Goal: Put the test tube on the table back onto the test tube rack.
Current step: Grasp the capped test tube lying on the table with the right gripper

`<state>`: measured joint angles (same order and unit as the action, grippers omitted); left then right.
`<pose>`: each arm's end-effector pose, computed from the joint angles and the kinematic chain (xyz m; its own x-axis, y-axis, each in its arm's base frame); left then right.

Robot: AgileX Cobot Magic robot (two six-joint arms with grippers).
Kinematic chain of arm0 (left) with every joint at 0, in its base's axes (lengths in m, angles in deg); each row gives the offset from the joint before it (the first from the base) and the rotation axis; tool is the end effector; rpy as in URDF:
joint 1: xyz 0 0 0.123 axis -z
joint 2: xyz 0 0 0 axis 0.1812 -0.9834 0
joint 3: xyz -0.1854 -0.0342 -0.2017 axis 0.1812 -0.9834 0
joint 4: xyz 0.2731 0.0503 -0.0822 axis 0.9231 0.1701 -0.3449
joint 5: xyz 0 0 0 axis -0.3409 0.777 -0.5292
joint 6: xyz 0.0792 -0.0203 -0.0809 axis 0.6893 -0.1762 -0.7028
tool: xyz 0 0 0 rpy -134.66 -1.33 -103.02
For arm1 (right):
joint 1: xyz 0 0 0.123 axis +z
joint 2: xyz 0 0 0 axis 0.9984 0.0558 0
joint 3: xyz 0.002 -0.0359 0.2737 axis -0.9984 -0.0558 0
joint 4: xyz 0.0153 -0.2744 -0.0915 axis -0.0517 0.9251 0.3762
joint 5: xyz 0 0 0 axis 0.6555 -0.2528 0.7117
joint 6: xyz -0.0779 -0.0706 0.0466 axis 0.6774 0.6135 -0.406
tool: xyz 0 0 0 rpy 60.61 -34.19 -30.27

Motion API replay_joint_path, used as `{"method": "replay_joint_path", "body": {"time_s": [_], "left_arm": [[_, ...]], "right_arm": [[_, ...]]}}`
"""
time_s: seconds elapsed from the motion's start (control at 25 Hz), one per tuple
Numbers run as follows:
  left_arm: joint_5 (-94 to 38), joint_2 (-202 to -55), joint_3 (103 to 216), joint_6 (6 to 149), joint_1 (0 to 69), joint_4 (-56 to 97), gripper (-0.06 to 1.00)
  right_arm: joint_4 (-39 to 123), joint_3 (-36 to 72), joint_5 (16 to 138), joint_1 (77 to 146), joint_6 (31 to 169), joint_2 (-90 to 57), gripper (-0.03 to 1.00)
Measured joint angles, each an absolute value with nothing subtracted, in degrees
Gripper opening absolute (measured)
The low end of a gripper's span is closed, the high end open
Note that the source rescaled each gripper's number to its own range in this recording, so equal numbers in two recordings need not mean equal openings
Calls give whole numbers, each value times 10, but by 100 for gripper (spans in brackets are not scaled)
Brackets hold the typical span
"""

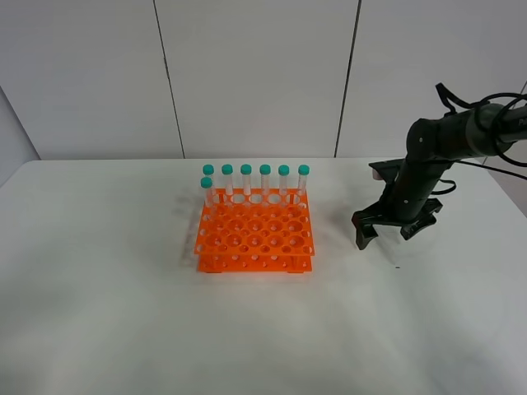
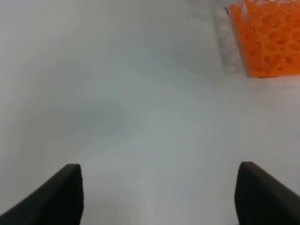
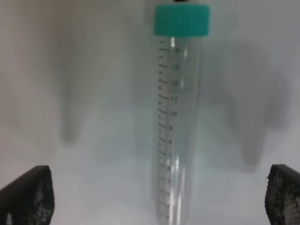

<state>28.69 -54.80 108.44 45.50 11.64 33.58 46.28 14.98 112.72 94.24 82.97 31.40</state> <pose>0.0596 -0.0026 0.2831 -0.4554 0.0326 -0.8897 0.0415 0.9990 0.0154 0.4197 0.0603 0.0583 -0.9754 -0.1873 -0.1160 -0.1931 0.9803 0.0410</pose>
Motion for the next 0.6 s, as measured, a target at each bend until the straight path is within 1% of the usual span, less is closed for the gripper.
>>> {"method": "replay_joint_path", "body": {"time_s": [0.24,0.6], "left_arm": [[287,-548,1084,455,116,336,100],[287,-548,1084,455,116,336,100]], "right_arm": [[465,150,1118,922,827,318,100],[467,150,1118,924,832,329,100]]}}
